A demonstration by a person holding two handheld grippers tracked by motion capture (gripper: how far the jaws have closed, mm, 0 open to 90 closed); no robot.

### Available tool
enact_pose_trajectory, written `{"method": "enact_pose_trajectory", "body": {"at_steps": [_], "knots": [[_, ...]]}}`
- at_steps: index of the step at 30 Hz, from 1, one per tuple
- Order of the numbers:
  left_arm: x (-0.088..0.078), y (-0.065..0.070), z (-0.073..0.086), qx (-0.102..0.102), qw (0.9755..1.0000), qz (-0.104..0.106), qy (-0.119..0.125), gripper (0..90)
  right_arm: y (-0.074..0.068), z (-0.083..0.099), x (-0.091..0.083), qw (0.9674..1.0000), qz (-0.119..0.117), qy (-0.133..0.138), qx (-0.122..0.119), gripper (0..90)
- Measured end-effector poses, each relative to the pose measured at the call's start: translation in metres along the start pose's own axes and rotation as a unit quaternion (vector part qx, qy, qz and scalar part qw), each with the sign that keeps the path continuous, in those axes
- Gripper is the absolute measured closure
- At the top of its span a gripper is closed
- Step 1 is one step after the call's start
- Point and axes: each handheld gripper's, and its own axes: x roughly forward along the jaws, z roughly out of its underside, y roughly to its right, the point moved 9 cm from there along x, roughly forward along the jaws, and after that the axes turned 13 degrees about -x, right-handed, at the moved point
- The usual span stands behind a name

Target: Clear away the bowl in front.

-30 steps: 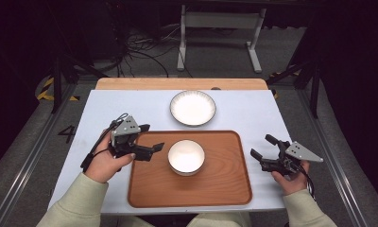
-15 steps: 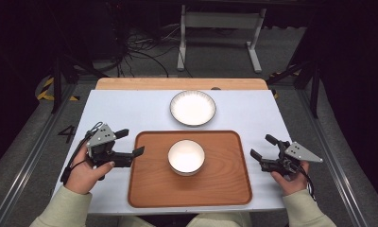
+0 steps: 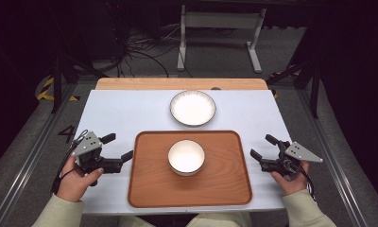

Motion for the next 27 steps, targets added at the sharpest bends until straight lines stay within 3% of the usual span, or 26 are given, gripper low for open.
{"method": "enact_pose_trajectory", "body": {"at_steps": [13,27], "knots": [[-0.009,-0.014,0.015,-0.012,0.9995,-0.002,0.03,8.4,0.0,0.0,0.0,1.0,0.0,0.001,0.001,9.8],[-0.009,-0.029,0.037,-0.031,0.9989,-0.018,0.03,7.8,0.0,0.0,-0.001,1.0,-0.001,0.003,-0.001,9.6]]}}
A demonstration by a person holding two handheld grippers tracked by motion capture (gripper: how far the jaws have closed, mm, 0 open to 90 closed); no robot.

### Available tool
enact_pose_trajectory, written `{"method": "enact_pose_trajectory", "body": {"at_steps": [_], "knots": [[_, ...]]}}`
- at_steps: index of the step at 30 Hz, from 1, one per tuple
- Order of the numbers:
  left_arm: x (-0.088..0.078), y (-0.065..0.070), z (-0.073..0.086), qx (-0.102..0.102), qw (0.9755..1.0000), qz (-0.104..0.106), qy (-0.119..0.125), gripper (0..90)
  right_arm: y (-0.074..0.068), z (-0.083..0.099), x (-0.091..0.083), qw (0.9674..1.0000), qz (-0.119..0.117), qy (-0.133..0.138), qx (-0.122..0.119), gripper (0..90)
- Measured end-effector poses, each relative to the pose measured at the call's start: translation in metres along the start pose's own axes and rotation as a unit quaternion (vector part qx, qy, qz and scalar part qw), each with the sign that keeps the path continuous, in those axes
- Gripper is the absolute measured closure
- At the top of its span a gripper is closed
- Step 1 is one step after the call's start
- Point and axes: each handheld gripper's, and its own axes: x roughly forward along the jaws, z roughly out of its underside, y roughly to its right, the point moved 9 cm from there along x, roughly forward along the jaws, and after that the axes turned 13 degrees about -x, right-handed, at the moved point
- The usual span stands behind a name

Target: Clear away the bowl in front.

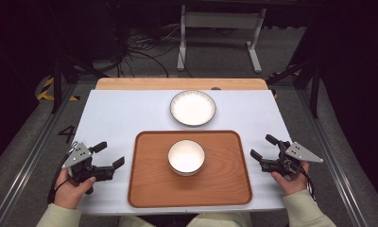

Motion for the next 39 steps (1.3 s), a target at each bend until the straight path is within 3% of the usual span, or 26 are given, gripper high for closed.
{"method": "enact_pose_trajectory", "body": {"at_steps": [13,27,32,39], "knots": [[0.006,-0.008,0.015,-0.011,0.9999,-0.008,-0.011,7.5,0.0,0.0,0.0,1.0,0.0,0.0,-0.001,9.6],[0.007,-0.006,0.018,-0.007,0.9999,-0.007,-0.012,7.1,0.0,0.0,0.0,1.0,0.0,0.001,-0.001,9.7],[0.01,-0.007,0.02,-0.009,0.9995,-0.012,-0.026,4.5,0.0,0.0,0.0,1.0,-0.001,0.002,-0.001,9.6],[0.01,-0.007,0.02,-0.009,0.9995,-0.013,-0.027,4.5,0.0,0.0,0.0,1.0,-0.001,0.003,-0.002,9.6]]}}
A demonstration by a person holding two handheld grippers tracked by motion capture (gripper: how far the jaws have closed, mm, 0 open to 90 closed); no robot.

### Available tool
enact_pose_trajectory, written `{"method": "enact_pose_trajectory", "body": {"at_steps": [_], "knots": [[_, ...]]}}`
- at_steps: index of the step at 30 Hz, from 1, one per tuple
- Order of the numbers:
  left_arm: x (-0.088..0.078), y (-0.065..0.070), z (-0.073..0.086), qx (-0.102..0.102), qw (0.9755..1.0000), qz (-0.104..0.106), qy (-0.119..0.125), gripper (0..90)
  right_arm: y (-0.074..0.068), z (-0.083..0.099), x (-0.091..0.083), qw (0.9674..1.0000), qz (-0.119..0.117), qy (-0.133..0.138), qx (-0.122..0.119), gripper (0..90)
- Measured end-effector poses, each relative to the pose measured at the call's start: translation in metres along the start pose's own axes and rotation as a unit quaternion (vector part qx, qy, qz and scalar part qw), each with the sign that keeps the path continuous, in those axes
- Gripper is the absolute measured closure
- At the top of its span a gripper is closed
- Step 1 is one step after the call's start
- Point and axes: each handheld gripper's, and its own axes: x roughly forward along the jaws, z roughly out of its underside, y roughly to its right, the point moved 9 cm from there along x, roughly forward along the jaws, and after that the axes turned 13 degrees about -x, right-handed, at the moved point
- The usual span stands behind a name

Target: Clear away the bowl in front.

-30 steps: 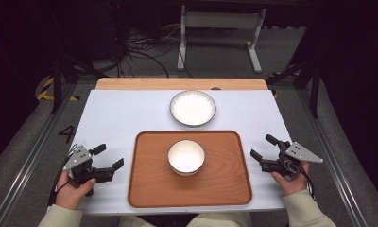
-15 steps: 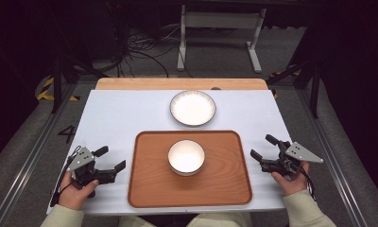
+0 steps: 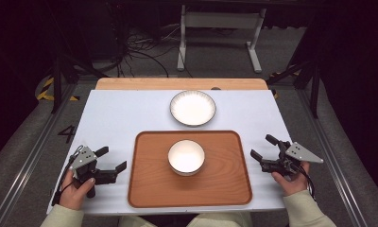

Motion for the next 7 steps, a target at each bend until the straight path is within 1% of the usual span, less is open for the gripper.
{"method": "enact_pose_trajectory", "body": {"at_steps": [2,7], "knots": [[-0.0002,0.0005,0.0003,-0.002,1.0,0.0,-0.001,4.5,0.0,0.0,0.0,1.0,0.0,0.0,0.0,9.6],[0.0,0.0009,0.0004,0.001,1.0,0.002,-0.001,4.5,0.0,0.0,0.0001,1.0,0.0,0.0,0.0,9.6]]}}
